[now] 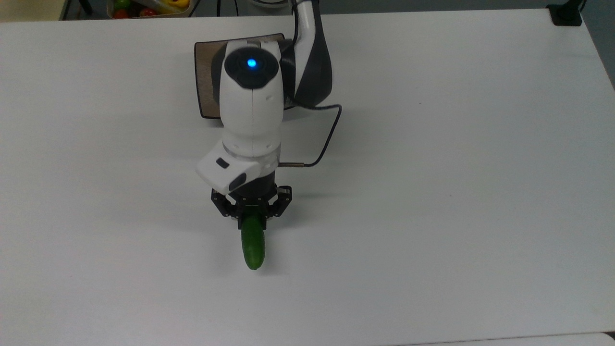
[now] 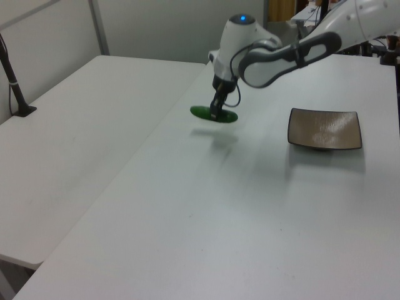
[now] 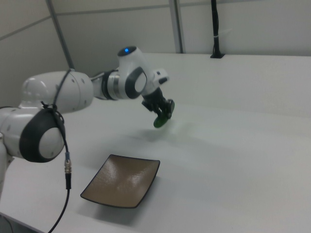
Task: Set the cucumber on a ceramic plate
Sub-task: 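Carry the cucumber over the brown square plate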
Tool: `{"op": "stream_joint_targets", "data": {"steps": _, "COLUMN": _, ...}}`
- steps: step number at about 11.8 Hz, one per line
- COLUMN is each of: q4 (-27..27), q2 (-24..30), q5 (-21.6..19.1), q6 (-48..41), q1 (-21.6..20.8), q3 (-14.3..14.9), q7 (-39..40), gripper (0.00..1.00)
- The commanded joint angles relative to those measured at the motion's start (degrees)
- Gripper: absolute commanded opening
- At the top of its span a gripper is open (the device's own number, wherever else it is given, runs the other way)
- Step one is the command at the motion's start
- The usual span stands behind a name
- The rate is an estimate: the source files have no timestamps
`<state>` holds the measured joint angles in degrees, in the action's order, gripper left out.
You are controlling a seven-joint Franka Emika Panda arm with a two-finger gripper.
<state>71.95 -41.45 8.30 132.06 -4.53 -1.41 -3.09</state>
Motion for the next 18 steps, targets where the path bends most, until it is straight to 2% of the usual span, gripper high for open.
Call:
{"op": "stream_joint_targets", "data": {"steps": 1, "q4": 7.2, "q2": 11.3, "q5": 0.2, "q6": -3.5, "q1": 0.4, "q3": -0.4, "q7": -1.0, "gripper": 0.13}}
{"op": "stream_joint_targets", "data": {"steps": 3, "q4": 10.8, "q2": 17.8, "q5": -0.1, "q6": -8.1, "q1": 0.4, "q3": -0.4, "q7": -1.0, "gripper": 0.13}}
{"op": "stream_joint_targets", "data": {"steps": 6, "q4": 18.7, "q2": 28.9, "q5": -5.2, "q6": -12.4, "q1": 0.4, "q3": -0.2, "q7": -0.2, "gripper": 0.14}}
{"op": "stream_joint_targets", "data": {"steps": 8, "q4": 23.2, "q2": 35.4, "q5": -6.4, "q6": -18.5, "q1": 0.4, "q3": -0.2, "q7": 3.0, "gripper": 0.14}}
{"op": "stream_joint_targets", "data": {"steps": 11, "q4": 30.6, "q2": 44.6, "q5": -9.1, "q6": -30.1, "q1": 0.4, "q3": 0.4, "q7": 11.7, "gripper": 0.14}}
{"op": "stream_joint_targets", "data": {"steps": 12, "q4": 33.6, "q2": 46.9, "q5": -9.1, "q6": -31.2, "q1": 0.4, "q3": 0.4, "q7": 12.7, "gripper": 0.14}}
{"op": "stream_joint_targets", "data": {"steps": 13, "q4": 36.2, "q2": 48.2, "q5": -9.1, "q6": -31.0, "q1": 0.4, "q3": 0.4, "q7": 12.8, "gripper": 0.14}}
{"op": "stream_joint_targets", "data": {"steps": 18, "q4": 44.8, "q2": 48.0, "q5": -9.1, "q6": -29.8, "q1": 1.5, "q3": 0.4, "q7": 12.8, "gripper": 0.16}}
